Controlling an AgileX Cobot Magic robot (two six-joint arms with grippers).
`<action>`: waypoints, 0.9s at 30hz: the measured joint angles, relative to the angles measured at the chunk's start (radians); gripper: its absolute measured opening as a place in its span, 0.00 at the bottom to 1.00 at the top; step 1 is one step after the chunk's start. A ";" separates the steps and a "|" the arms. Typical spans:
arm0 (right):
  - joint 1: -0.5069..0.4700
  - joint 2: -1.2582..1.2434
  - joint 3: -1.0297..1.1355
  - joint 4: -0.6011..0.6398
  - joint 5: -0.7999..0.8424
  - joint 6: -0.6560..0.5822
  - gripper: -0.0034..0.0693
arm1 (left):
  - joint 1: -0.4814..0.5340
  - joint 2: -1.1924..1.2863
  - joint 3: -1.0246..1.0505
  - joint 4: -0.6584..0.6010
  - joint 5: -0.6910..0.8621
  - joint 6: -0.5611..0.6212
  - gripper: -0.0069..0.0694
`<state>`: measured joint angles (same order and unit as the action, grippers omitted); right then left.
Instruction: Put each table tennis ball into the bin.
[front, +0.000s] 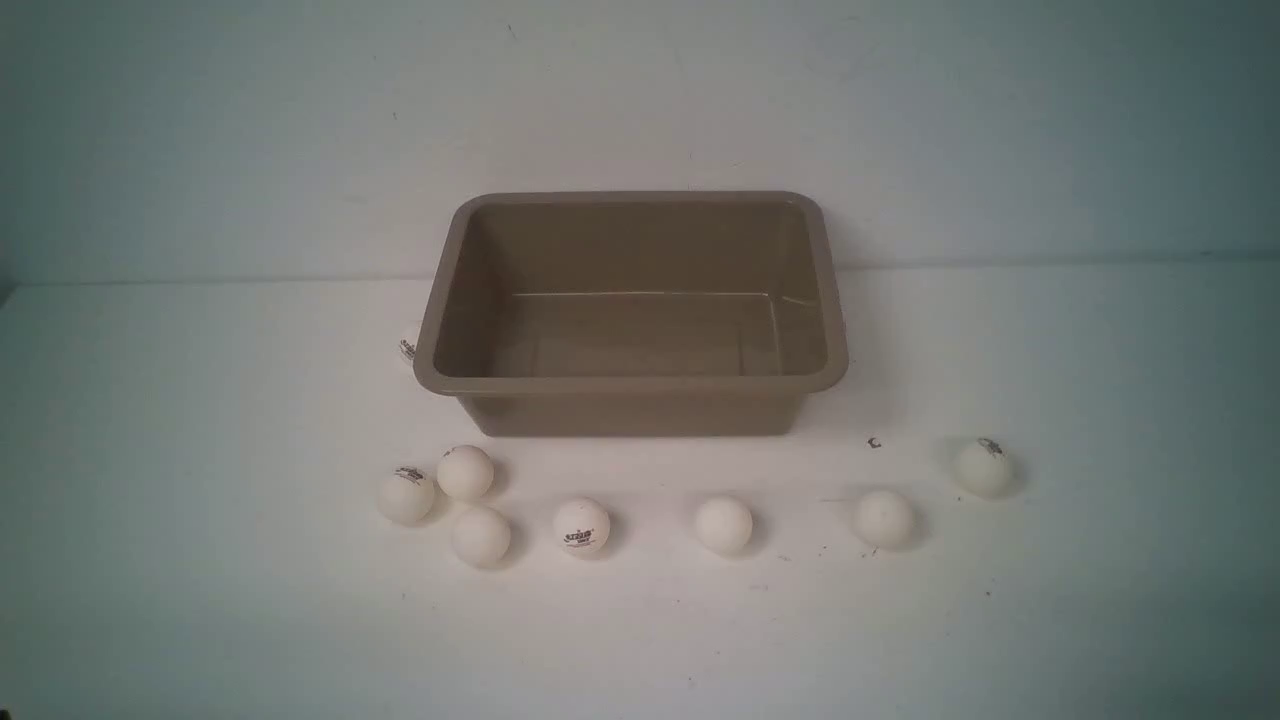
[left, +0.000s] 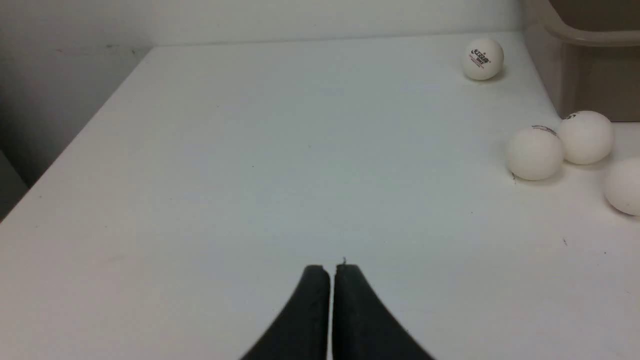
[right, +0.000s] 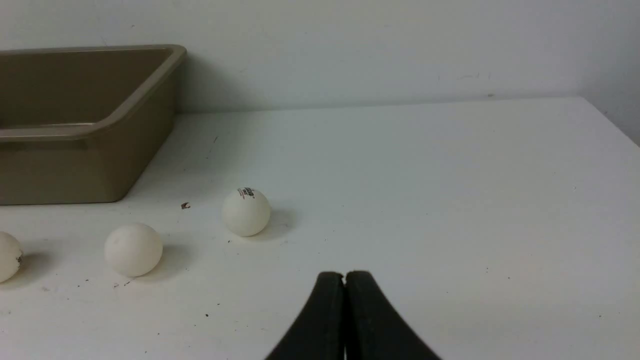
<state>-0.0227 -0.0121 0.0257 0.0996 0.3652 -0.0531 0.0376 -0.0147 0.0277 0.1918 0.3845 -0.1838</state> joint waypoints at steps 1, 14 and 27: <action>0.000 0.000 0.000 0.000 0.000 0.000 0.02 | 0.000 0.000 0.000 0.000 0.000 0.000 0.09; 0.000 0.000 0.000 0.000 0.000 0.000 0.02 | 0.000 0.000 0.000 0.000 0.000 0.000 0.09; 0.000 0.000 0.000 0.000 0.000 0.012 0.02 | 0.000 0.000 0.000 0.000 0.000 0.000 0.09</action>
<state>-0.0227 -0.0121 0.0257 0.0996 0.3652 -0.0412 0.0376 -0.0147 0.0277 0.1918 0.3845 -0.1838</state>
